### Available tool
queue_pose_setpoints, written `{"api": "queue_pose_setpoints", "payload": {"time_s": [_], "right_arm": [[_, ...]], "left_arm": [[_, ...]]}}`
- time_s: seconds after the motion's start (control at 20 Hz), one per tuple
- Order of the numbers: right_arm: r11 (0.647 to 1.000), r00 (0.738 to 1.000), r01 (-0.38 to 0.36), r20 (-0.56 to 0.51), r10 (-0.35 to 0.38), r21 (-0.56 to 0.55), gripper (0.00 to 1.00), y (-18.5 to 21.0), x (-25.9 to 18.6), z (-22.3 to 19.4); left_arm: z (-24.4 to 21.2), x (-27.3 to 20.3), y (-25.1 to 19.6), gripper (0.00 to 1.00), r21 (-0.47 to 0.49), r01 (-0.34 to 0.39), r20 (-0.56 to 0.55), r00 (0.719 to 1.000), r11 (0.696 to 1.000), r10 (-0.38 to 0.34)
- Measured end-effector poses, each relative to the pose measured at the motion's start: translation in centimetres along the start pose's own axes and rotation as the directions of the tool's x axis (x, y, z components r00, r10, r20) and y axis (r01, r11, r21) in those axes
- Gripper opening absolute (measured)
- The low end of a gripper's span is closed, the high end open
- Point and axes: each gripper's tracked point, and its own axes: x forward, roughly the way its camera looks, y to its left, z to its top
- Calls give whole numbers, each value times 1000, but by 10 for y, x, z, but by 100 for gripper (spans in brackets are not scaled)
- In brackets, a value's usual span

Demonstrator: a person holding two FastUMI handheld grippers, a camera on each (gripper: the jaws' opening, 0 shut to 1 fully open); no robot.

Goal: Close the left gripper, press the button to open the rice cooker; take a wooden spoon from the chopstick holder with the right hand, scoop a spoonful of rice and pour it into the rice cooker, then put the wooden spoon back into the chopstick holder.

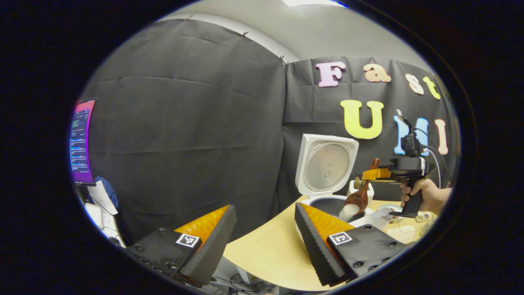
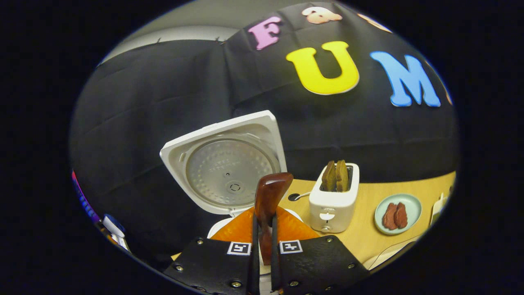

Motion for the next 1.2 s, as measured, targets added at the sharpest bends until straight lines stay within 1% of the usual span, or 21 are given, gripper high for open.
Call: {"api": "queue_pose_setpoints", "payload": {"time_s": [0.1,0.15,0.2,0.25,0.3,0.35,0.45,0.5,0.55,0.65,0.75,0.9,1.0,1.05,1.1,1.15,1.2], "right_arm": [[993,1000,-6,22,8,-115,11,11,-2,5],[987,999,-3,31,8,-163,11,14,-5,9],[978,999,6,45,3,-207,11,11,-5,11],[969,998,18,61,-4,-248,11,8,-6,15],[959,997,32,78,-11,-283,11,9,-7,18],[948,995,47,95,-18,-314,11,8,-8,23],[930,992,71,126,-27,-361,11,8,-13,29],[923,990,77,138,-26,-376,11,9,-16,33],[921,989,76,147,-21,-382,11,11,-21,37],[923,987,71,163,-9,-379,11,12,-28,46],[934,985,62,175,1,-352,11,13,-37,58],[970,977,50,212,2,-239,11,2,-58,83],[985,973,55,230,-16,-165,11,-14,-73,99],[988,970,64,240,-29,-140,11,-23,-82,105],[989,967,82,250,-48,-126,11,-34,-92,110],[988,963,102,259,-69,-118,11,-40,-100,111],[985,959,125,268,-90,-115,11,-52,-111,113]], "left_arm": [[0,2,-2,100,-1,1,0,1000,1000,-1],[0,2,-3,99,-2,4,0,1000,1000,-4],[1,1,-2,100,-2,5,1,1000,1000,-5],[2,1,-2,99,0,6,2,1000,1000,-6],[3,1,-2,96,2,7,5,1000,1000,-7],[4,2,-2,99,5,8,6,1000,1000,-8],[6,2,-2,100,11,11,7,1000,1000,-11],[5,2,-2,96,12,13,9,1000,1000,-14],[5,2,-3,99,13,17,10,1000,1000,-17],[14,-1,-8,99,14,24,15,1000,1000,-24],[16,-1,-12,99,13,35,24,999,999,-35],[23,-6,-25,99,18,56,40,998,998,-57],[30,-6,-34,99,24,68,54,996,997,-69],[34,-7,-39,96,25,74,61,995,997,-76],[37,-9,-44,99,25,82,68,994,996,-83],[40,-10,-49,99,28,90,75,993,996,-92],[43,-13,-55,96,32,95,81,992,995,-98]]}}
